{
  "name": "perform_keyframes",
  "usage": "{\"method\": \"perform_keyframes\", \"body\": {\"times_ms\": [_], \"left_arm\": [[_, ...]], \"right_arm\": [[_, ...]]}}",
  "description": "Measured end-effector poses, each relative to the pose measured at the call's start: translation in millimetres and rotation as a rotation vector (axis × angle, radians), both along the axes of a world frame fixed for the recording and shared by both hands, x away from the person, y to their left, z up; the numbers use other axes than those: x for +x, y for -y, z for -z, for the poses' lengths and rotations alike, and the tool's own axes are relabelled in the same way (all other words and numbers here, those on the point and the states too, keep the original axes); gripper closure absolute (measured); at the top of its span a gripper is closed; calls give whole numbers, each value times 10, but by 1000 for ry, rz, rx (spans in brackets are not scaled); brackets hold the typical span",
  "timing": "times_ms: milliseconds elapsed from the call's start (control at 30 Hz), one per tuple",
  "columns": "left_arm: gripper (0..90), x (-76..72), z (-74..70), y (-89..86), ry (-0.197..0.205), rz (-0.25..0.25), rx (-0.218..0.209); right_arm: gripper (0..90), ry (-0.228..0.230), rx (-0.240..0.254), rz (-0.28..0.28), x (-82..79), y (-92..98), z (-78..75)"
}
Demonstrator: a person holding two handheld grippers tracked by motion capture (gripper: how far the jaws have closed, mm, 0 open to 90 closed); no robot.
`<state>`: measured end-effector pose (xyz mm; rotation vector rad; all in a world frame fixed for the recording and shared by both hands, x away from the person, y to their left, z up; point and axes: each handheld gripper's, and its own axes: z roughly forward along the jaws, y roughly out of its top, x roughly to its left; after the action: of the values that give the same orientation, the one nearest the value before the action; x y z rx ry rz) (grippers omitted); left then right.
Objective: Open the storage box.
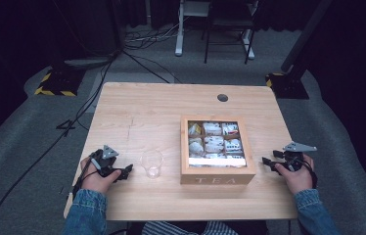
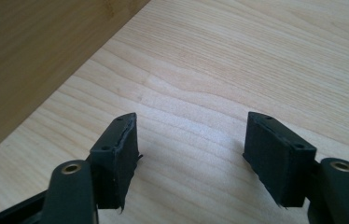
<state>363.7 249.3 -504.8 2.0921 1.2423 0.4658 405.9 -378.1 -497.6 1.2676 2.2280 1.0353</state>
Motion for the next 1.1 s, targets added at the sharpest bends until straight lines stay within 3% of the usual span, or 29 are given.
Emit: {"method": "perform_keyframes", "body": {"times_ms": [333, 533, 700, 1100], "left_arm": [[121, 0, 0, 0, 0, 0, 0], [120, -1, 0, 1, 0, -1, -1], [120, 0, 0, 0, 0, 0, 0], [121, 0, 0, 1, 0, -1, -1]], "right_arm": [[402, 55, 17, -60, -164, -62, -364], [416, 63, 35, -91, -244, -107, -528], [436, 69, 46, -166, -366, -234, -744], [377, 40, 35, -297, -542, -543, -907]]}}
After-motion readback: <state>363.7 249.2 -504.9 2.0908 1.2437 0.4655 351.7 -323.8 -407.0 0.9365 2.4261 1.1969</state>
